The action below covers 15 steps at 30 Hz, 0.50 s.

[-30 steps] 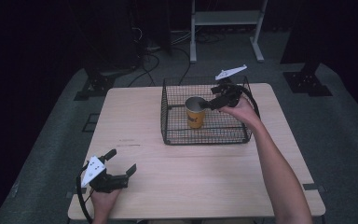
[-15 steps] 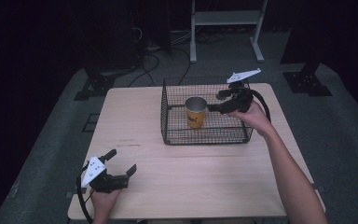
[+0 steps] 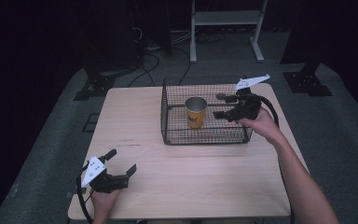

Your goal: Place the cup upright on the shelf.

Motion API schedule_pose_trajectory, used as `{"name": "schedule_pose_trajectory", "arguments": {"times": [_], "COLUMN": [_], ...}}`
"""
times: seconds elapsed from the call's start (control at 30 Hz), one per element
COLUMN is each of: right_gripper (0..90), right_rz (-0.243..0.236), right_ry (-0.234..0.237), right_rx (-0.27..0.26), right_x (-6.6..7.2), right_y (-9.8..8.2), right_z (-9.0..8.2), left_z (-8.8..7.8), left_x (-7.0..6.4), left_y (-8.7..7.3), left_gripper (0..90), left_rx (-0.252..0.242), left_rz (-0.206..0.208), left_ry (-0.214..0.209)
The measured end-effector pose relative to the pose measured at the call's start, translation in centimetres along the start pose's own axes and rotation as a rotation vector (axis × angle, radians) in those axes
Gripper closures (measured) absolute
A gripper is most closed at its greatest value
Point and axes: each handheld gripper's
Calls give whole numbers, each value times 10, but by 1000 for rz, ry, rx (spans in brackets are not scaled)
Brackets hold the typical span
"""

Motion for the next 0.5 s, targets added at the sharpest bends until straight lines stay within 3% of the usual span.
{"name": "schedule_pose_trajectory", "arguments": {"times": [0.2, 0.5], "right_gripper": [63, 63], "right_rz": [-11, -21], "right_ry": [15, 15], "right_rx": [-13, 9], "right_x": [7, 16], "right_y": [-7, -22], "right_z": [-8, -15], "left_z": [0, 0], "left_x": [0, 0], "left_y": [0, 0], "left_gripper": [8, 9], "left_rx": [0, 0], "left_rz": [0, 0], "left_ry": [0, 1]}}
Point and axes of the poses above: each handheld gripper's, and its own axes: z roughly forward along the jaws, y roughly out of its top, x roughly to its left, and after that the axes turned 3 degrees about x, right-handed
